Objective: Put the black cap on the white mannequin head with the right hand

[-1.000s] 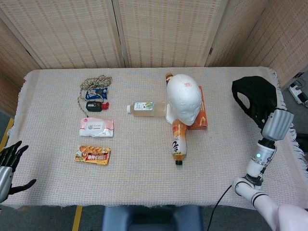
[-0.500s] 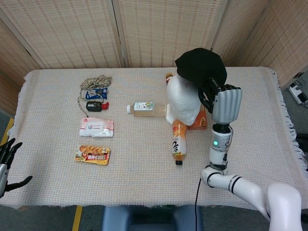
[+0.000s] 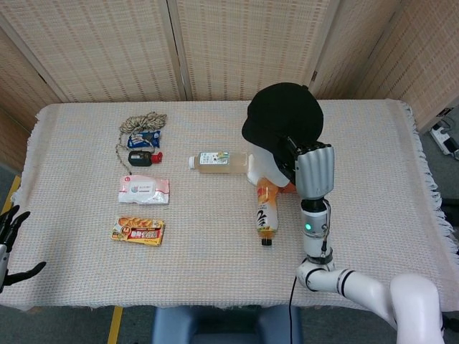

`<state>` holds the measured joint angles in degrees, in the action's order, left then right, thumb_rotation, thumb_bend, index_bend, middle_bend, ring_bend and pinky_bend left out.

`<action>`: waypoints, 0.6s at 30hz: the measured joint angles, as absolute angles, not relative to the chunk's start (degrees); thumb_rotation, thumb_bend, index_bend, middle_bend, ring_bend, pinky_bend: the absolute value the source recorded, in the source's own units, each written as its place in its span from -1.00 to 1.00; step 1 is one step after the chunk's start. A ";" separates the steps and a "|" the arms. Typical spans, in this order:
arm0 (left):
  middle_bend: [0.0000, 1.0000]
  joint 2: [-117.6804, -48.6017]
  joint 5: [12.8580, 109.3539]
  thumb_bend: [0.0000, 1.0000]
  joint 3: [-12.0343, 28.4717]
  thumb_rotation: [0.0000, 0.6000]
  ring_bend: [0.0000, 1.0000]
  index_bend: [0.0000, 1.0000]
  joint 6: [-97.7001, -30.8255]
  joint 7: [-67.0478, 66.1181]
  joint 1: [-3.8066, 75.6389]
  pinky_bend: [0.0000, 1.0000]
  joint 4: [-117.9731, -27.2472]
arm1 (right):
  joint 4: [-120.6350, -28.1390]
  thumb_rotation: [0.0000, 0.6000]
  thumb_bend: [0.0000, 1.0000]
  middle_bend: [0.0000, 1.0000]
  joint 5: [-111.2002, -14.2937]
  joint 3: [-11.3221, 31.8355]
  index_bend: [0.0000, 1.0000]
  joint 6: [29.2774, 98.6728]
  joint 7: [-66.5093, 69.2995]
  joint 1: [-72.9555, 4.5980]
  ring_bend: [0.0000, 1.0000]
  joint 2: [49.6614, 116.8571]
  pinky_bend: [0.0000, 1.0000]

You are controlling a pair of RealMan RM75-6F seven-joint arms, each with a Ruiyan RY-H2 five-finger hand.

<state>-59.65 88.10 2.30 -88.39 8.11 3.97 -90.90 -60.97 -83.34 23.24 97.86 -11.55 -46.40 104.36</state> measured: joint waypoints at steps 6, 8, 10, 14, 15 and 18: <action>-1.00 -59.87 88.10 -0.75 2.38 1.00 -1.00 -0.74 -88.47 7.83 3.97 -0.76 -90.75 | -57.53 1.00 -0.15 1.00 -84.82 20.63 0.46 97.35 -9.29 -45.56 1.00 106.63 1.00; -1.00 -59.89 87.93 -0.75 2.45 1.00 -1.00 -0.74 -88.36 7.81 4.01 -0.76 -90.68 | -56.85 1.00 -0.15 1.00 -85.47 19.80 0.46 97.34 -8.84 -45.32 1.00 107.09 1.00; -1.00 -59.93 87.85 -0.75 2.50 1.00 -1.00 -0.74 -88.25 7.79 4.05 -0.76 -90.65 | -56.36 1.00 -0.15 1.00 -86.20 18.72 0.46 97.43 -8.40 -44.81 1.00 107.38 1.00; -1.00 -59.97 87.97 -0.75 2.42 1.00 -1.00 -0.74 -88.16 7.60 4.08 -0.76 -90.67 | -55.05 1.00 -0.15 1.00 -87.38 16.19 0.45 97.44 -7.61 -43.21 1.00 107.73 1.00; -1.00 -60.00 88.03 -0.75 2.38 1.00 -1.00 -0.74 -88.14 7.51 4.09 -0.76 -90.67 | -54.37 1.00 -0.15 1.00 -87.69 15.45 0.46 97.42 -7.29 -42.65 1.00 107.91 1.00; -1.00 -60.10 88.15 -0.75 2.30 1.00 -1.00 -0.74 -88.06 7.16 4.11 -0.76 -90.70 | -52.39 1.00 -0.15 1.00 -88.03 14.36 0.46 97.28 -6.26 -41.48 1.00 108.61 1.00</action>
